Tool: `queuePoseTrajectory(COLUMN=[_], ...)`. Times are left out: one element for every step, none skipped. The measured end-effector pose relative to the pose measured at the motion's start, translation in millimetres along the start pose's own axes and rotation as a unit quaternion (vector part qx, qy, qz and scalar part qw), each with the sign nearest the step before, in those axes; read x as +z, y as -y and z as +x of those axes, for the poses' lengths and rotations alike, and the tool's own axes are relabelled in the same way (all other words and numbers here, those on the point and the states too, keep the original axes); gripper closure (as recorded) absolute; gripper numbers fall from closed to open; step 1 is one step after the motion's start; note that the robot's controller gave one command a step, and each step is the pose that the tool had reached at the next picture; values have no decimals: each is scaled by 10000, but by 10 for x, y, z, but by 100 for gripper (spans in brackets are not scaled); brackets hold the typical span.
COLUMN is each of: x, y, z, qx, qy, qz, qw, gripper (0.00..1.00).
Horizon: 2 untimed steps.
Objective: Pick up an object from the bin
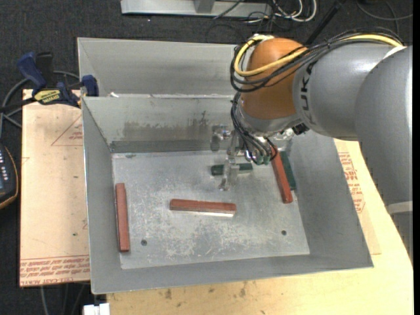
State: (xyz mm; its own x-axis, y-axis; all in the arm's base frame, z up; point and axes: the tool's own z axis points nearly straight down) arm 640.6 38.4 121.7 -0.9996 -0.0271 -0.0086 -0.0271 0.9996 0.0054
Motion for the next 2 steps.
queuePoseTrajectory(x=[545, 499], y=[478, 453], z=[-46, -62], qx=[189, 160], qy=[-47, -23], qz=[27, 26], qw=[9998, 9999], gripper=[0, 100])
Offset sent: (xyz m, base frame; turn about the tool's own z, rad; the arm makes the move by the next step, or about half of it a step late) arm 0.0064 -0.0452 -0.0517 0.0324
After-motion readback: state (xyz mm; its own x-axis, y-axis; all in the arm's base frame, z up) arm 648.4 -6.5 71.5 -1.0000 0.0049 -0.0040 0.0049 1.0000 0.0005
